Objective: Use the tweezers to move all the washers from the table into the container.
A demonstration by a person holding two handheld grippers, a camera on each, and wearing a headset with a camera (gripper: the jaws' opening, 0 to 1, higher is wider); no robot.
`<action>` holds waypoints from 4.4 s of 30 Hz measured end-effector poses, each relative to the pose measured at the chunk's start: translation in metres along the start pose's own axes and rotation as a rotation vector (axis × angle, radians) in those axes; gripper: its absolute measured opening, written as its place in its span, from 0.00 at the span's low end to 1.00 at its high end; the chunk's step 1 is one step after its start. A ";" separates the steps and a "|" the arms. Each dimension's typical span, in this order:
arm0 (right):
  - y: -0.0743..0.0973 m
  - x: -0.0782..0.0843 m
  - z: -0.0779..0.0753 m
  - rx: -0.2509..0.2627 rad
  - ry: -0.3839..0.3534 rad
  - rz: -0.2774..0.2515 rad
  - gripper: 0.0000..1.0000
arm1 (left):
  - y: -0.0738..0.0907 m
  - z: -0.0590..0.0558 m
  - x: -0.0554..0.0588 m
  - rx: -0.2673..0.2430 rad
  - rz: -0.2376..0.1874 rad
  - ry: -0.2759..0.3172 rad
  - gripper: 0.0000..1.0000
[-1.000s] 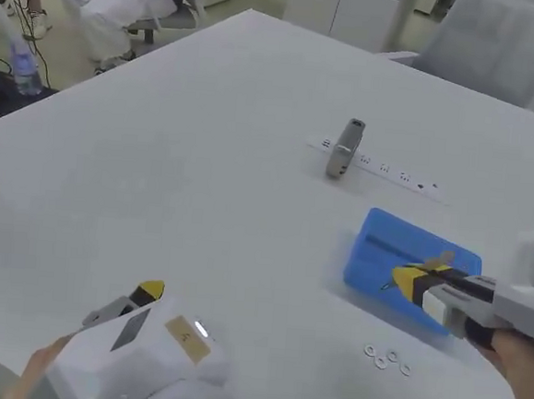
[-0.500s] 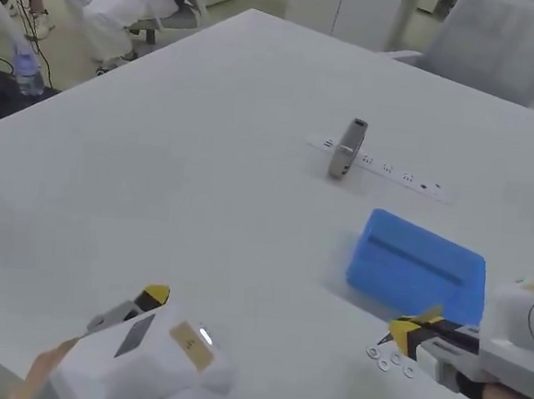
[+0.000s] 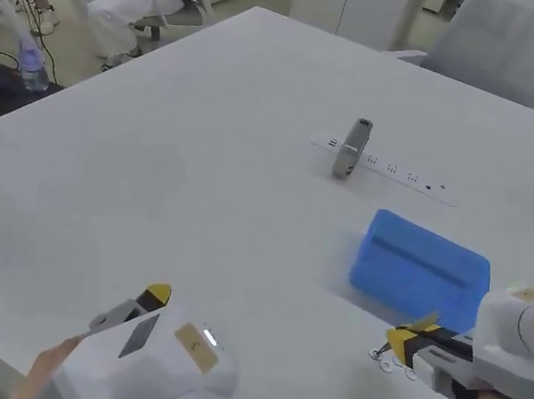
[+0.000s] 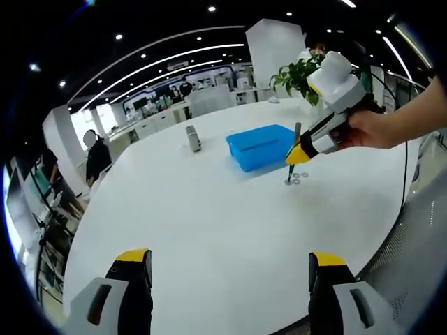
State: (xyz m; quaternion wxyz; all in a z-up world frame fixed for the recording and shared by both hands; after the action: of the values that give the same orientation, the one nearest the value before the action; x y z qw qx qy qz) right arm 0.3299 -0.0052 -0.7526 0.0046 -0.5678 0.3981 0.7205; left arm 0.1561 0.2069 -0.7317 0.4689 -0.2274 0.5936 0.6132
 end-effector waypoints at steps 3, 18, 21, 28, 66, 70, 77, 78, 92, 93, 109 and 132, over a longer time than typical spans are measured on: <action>-0.001 0.000 0.000 0.006 0.001 -0.003 0.03 | 0.000 0.000 0.000 0.001 0.002 -0.002 0.95; -0.001 -0.004 0.006 0.022 0.077 0.023 0.02 | 0.000 -0.001 -0.001 0.004 -0.006 -0.006 0.95; 0.003 -0.012 0.008 0.015 0.066 0.003 0.02 | 0.000 -0.001 -0.001 0.011 -0.011 -0.007 0.95; 0.011 -0.029 0.003 0.020 0.050 -0.038 0.02 | 0.000 -0.002 -0.002 0.015 -0.022 -0.007 0.95; -0.029 -0.074 -0.058 0.149 -0.079 -0.130 0.02 | -0.001 -0.004 0.000 0.040 -0.003 0.004 0.95; -0.037 -0.067 -0.059 0.160 -0.072 -0.107 0.02 | 0.000 -0.003 -0.001 0.038 -0.010 0.014 0.96; -0.053 -0.055 -0.059 0.169 -0.072 -0.068 0.02 | 0.000 -0.002 -0.001 0.025 -0.016 0.019 0.95; -0.055 -0.054 -0.059 0.170 -0.070 -0.064 0.02 | 0.000 -0.001 -0.001 0.024 -0.017 0.018 0.95; -0.064 -0.047 -0.062 0.191 -0.030 -0.077 0.03 | 0.000 -0.001 -0.002 0.029 -0.020 0.018 0.94; -0.063 -0.045 -0.061 0.192 -0.030 -0.060 0.03 | 0.000 -0.001 -0.002 0.029 -0.019 0.018 0.94; -0.054 -0.052 -0.066 0.189 -0.101 -0.100 0.04 | 0.000 -0.001 -0.001 0.024 -0.014 0.015 0.94; 0.018 -0.070 -0.020 0.113 -0.014 -0.243 0.03 | -0.001 -0.001 0.000 0.024 -0.011 0.008 0.94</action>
State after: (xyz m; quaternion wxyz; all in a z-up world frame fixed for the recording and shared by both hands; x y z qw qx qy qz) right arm 0.3627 0.0022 -0.6859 0.1268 -0.6055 0.3663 0.6951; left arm 0.1566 0.2053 -0.7320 0.4728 -0.2275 0.6015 0.6024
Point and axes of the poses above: the centre of the closed fingertips' face, and the gripper's own axes: y roughly backward along the fingers, z roughly to its left, x roughly out of its underside, the point moved 10 cm from there along y, roughly backward along the fingers, and after that the axes turned 8 degrees about -z, right-handed, at the moved point
